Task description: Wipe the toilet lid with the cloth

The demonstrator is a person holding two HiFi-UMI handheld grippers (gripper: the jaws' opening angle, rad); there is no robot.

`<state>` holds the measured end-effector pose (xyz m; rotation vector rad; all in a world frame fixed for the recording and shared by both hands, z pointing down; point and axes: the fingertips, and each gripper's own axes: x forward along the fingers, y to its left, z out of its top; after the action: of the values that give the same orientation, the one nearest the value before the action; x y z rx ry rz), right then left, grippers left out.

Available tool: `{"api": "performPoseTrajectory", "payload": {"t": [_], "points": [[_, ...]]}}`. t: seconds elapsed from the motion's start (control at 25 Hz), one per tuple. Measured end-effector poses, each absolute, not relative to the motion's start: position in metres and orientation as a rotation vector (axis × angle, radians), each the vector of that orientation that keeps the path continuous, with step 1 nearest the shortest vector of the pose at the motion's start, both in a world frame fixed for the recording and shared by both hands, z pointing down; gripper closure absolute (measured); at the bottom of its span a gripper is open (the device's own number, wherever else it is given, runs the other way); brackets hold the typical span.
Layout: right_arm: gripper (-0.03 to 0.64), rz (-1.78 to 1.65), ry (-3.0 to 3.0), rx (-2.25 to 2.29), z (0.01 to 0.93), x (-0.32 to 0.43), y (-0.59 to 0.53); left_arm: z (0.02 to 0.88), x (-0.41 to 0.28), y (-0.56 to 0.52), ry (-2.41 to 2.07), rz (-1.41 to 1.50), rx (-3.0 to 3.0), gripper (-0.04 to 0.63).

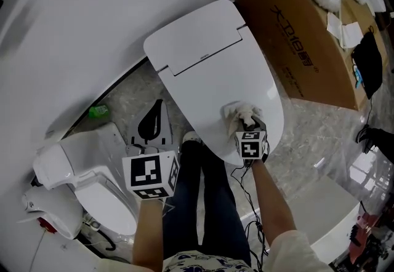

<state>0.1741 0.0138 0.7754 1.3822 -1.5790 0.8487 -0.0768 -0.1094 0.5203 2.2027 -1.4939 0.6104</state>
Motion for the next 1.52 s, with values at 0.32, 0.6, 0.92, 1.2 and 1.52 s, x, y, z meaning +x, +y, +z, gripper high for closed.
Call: {"api": "performPoseTrajectory", "payload": {"t": [0.32, 0.6, 0.92, 1.2, 1.52], "points": [[0.499, 0.84, -1.602, 1.336, 0.774, 0.134, 0.029, 0.516, -0.085, -0.102, -1.489, 0.608, 2.215, 0.588], [0.499, 0.806, -1.639, 1.278, 0.774, 0.108, 0.038, 0.516, -0.089, -0.095, -1.488, 0.61, 2.219, 0.588], [0.499, 0.749, -1.727, 1.158, 0.775, 0.085, 0.051, 0.516, -0.077, -0.09, -1.469, 0.612, 2.229, 0.588], [0.499, 0.638, -1.813, 0.98, 0.775, 0.071, 0.075, 0.516, -0.058, -0.091, -1.448, 0.63, 2.248, 0.588], [0.495, 0.533, -1.857, 0.83, 0.777, 0.085, 0.106, 0.517, -0.031, -0.091, -1.409, 0.642, 2.275, 0.588]]}}
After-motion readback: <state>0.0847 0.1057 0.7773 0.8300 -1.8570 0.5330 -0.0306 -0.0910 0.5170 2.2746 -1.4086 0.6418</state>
